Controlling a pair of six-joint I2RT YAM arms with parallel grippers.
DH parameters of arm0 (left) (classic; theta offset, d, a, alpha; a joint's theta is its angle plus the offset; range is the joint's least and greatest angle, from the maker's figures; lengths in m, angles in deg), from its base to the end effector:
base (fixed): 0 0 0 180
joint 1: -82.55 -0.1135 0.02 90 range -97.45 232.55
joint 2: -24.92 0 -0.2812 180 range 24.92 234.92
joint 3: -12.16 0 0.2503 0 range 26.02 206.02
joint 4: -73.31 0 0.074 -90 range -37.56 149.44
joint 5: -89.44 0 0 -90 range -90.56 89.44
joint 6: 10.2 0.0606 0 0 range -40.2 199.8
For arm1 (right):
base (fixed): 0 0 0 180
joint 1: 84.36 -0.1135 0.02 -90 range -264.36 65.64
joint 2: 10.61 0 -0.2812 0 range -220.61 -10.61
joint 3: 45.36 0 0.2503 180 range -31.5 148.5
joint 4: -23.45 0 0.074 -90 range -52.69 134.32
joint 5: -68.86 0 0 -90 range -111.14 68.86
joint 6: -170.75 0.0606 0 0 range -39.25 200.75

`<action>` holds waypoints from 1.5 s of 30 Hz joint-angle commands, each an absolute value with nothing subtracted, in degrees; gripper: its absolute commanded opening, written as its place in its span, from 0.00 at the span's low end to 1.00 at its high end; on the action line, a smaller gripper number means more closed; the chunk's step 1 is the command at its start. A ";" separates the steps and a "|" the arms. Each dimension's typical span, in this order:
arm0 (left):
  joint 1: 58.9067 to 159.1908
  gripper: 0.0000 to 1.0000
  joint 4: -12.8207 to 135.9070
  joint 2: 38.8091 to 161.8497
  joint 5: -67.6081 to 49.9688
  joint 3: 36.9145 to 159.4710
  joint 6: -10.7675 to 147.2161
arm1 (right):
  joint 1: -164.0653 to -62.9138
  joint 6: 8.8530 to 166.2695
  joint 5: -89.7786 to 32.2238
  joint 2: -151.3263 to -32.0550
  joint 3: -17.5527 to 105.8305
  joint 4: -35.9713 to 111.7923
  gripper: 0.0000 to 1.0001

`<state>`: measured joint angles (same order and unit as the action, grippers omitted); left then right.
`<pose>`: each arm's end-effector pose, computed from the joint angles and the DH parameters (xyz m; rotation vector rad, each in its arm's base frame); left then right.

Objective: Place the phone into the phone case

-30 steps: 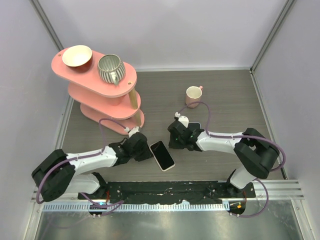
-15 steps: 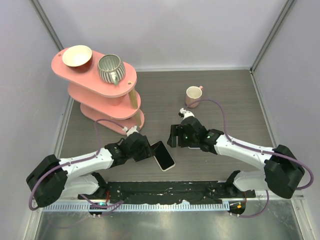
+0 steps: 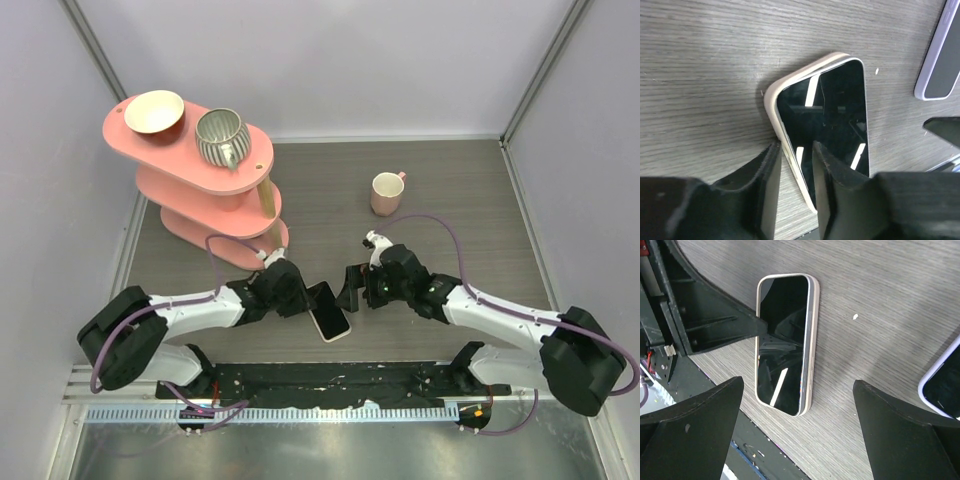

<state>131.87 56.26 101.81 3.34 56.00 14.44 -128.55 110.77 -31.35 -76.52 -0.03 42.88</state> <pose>0.1676 -0.1886 0.1477 -0.3962 2.5807 -0.7499 0.1660 0.1763 0.1963 -0.3972 2.3812 0.8502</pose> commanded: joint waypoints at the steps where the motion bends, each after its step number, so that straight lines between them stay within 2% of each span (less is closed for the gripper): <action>1: 131.24 0.32 57.77 104.46 1.73 55.12 15.47 | -128.57 109.66 -34.85 -77.66 -1.53 35.65 0.96; 4: 131.15 0.22 59.17 103.68 0.85 53.10 15.29 | -128.57 110.54 -35.99 -81.70 -1.44 33.02 0.95; 9: 130.19 0.19 60.67 103.67 -0.38 51.51 15.64 | -128.57 113.35 -36.61 -88.46 -0.91 30.55 0.92; 20: 129.40 0.18 64.98 104.02 -5.83 49.23 12.92 | -132.87 119.42 -33.44 -96.91 1.64 28.43 0.90; 26: 129.13 0.18 64.71 103.76 -7.32 48.53 12.22 | -133.23 123.89 -39.14 -94.47 -0.99 21.42 0.91; 29: 129.04 0.18 65.24 103.67 -7.76 47.65 12.13 | -132.26 129.78 -46.53 -92.62 -3.28 9.57 0.91; 35: 129.13 0.17 65.33 104.46 -8.20 48.35 12.92 | -132.18 131.01 -49.25 -94.54 -2.05 9.29 0.91; 39: 129.04 0.15 65.76 104.47 -8.82 48.26 12.83 | -132.18 137.16 -51.10 -95.07 -6.09 -2.91 0.91; 45: 129.04 0.15 65.86 103.50 -9.08 47.64 12.74 | -132.09 135.77 -50.41 -94.98 -6.54 0.73 0.91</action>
<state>127.96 68.67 102.20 -6.27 49.27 12.28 -130.01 132.25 -40.38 -95.23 -7.68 7.43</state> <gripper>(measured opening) 0.154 0.911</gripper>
